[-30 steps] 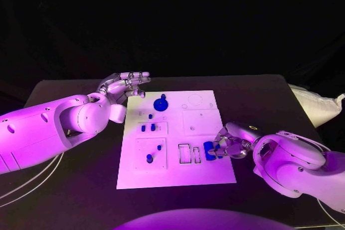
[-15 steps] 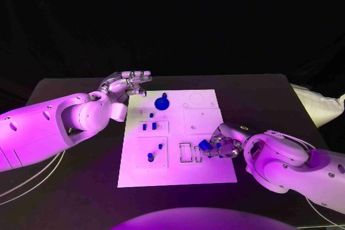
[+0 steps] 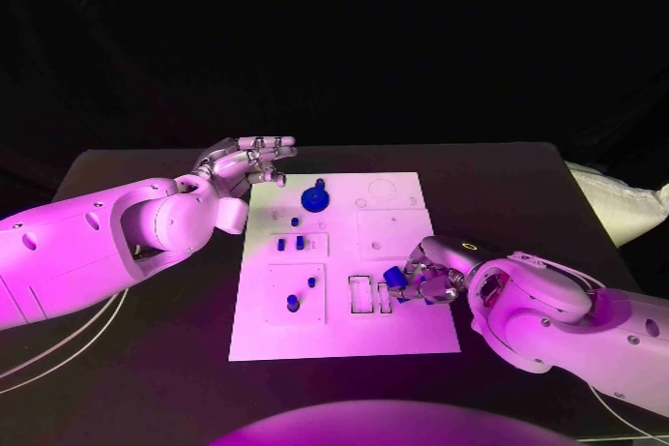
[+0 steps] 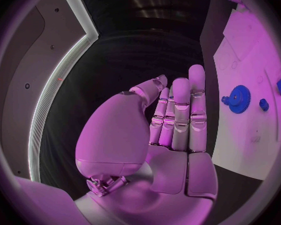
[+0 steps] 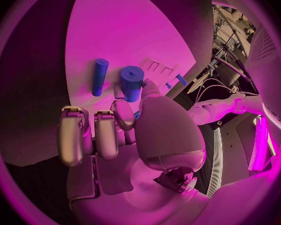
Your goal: Assemble the parts on the task board
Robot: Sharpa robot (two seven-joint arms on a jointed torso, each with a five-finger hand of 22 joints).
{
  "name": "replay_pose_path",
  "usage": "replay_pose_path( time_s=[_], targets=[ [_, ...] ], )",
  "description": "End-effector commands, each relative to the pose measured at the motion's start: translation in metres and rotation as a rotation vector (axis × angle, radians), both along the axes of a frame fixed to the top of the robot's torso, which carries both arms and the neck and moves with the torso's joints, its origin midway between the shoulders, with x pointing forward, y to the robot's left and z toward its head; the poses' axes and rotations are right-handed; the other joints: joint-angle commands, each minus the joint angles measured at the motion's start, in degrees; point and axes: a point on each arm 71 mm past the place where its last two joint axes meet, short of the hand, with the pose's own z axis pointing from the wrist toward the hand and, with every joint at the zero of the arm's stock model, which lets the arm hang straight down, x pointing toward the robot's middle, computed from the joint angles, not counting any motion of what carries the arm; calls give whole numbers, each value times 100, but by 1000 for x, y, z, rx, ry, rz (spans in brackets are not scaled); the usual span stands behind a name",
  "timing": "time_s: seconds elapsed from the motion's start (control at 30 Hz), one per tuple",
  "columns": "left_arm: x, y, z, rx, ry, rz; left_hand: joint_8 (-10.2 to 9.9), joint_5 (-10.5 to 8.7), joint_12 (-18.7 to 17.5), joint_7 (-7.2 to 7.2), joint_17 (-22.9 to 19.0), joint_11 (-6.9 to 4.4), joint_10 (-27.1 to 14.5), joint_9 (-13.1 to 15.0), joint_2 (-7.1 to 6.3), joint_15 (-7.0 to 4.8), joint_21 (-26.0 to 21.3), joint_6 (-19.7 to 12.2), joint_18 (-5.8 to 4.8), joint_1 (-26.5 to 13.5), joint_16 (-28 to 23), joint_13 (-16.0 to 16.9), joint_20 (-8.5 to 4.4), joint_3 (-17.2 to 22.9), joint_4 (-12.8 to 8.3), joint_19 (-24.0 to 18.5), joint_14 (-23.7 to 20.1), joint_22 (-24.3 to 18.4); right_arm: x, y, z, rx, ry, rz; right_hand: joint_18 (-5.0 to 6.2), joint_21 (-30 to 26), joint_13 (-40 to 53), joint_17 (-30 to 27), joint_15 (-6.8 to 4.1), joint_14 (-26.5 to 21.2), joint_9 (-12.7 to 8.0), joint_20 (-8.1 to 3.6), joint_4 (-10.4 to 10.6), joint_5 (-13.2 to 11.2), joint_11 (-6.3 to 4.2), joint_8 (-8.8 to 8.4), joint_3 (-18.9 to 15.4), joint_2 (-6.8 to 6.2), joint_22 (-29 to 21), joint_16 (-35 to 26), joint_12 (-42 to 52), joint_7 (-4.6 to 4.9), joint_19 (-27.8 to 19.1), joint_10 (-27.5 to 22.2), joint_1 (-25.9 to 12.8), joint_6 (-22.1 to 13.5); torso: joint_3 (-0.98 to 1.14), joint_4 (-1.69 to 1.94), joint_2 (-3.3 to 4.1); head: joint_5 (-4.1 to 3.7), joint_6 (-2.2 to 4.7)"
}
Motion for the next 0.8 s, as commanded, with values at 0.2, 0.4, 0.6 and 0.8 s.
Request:
replay_pose_path(
  time_s=[0.2, 0.4, 0.6, 0.8],
  targets=[
    [-1, -2, 0, -5, -6, -25, -14, -17, 34, 23, -5, 5, -33, -3, 58, 13, -28, -29, 53, 14, -8, -6, -6, -38, 1, -45, -36, -6, -9, -1, 9, 153, -25, -99, -86, 33, 83, 523, -68, 418, 119, -50, 1, 414, -93, 87, -60, 186, 130, 44, 41, -61, 46, 50, 81, 156, 3, -2, -5, -2, 12],
    [-1, -3, 0, -5, -6, -28, -14, -17, 34, 23, -5, 5, -33, -3, 58, 13, -28, -29, 53, 14, -8, -6, -6, -38, 1, -45, -36, -6, -13, 3, 17, 222, -1, -124, -88, 37, 109, 528, -74, 419, 145, -60, 4, 537, -99, 79, -87, 198, 138, 48, 43, -64, 51, 61, 83, 152, -4, 5, -3, -8, 28],
    [-1, -3, -1, -5, -6, -31, -12, -16, 39, 23, -15, 6, -43, -2, 65, 16, -31, -33, 54, 12, -8, -6, -3, -44, 1, -48, -43, -7, -14, 13, 12, 230, 89, -100, -88, 32, 107, 516, -77, 415, 201, -66, 14, 887, -101, 52, -210, 146, 135, 40, -32, -64, 51, 61, -21, 146, -11, 11, -8, 0, 26],
    [-1, -4, -1, -4, -7, -34, -12, -16, 39, 23, -15, 6, -43, -2, 65, 16, -31, -33, 54, 12, -8, -6, -3, -44, 1, -48, -43, -7, -15, 24, 7, 219, 145, -63, -88, 31, 117, 517, -78, 415, 234, -67, 27, 912, -102, 48, -277, 179, 136, 40, -53, -69, 52, 72, -157, 164, -14, 21, -8, 8, 6]
  ],
)
